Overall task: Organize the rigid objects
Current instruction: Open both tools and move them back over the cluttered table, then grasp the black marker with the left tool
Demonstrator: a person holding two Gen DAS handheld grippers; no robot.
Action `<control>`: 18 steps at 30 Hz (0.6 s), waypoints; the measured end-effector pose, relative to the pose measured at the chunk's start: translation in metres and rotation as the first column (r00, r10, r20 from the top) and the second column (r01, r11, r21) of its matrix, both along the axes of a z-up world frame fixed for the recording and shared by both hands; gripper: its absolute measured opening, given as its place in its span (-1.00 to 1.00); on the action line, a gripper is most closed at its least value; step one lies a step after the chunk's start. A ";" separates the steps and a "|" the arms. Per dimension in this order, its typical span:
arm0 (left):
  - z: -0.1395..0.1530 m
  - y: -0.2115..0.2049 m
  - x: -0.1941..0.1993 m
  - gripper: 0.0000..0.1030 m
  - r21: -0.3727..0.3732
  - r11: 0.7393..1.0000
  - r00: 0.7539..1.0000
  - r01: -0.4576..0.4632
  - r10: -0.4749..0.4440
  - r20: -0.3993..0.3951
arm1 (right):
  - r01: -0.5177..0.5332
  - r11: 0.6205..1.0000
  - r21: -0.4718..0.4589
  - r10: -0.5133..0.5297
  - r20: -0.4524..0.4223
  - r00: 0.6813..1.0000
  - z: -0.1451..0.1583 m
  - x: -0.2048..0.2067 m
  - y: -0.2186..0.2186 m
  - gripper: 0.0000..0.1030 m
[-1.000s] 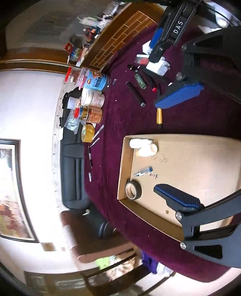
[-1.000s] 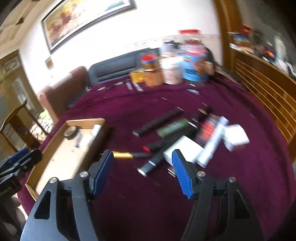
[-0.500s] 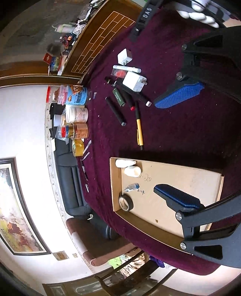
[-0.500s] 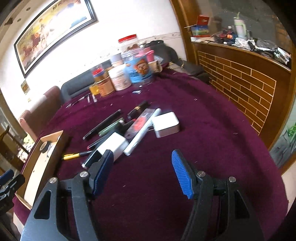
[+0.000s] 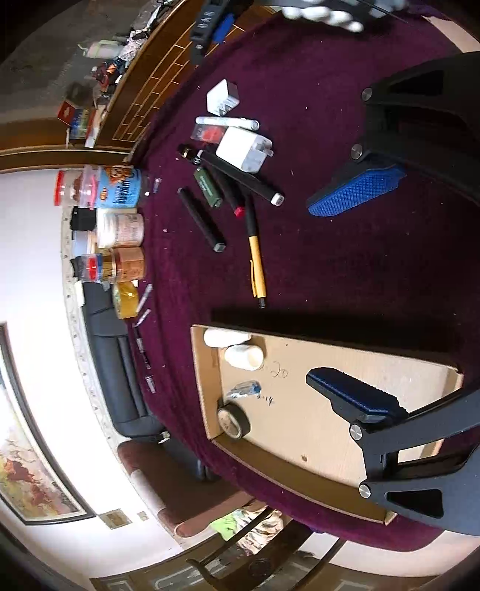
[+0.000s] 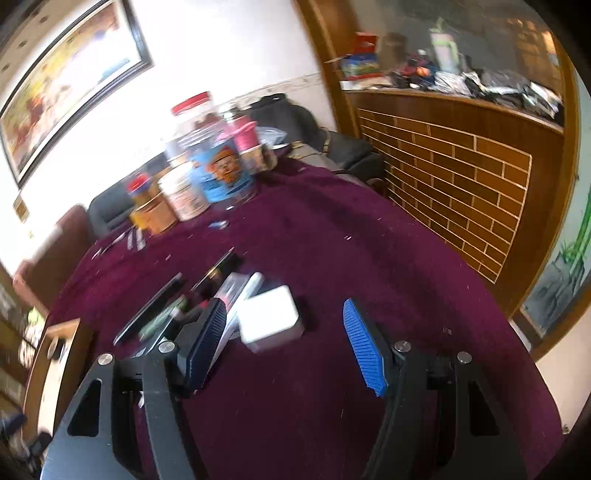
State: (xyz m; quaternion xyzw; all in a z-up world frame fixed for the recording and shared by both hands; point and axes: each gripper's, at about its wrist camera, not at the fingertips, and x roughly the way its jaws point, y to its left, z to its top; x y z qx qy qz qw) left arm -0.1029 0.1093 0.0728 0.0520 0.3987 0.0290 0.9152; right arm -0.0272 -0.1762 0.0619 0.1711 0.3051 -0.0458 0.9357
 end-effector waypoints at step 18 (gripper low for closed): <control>-0.026 -0.010 0.147 0.54 -0.155 0.980 0.976 0.123 -0.148 -0.159 | 0.112 0.987 0.112 -0.103 -0.079 0.992 -0.033 0.016 -0.051 0.34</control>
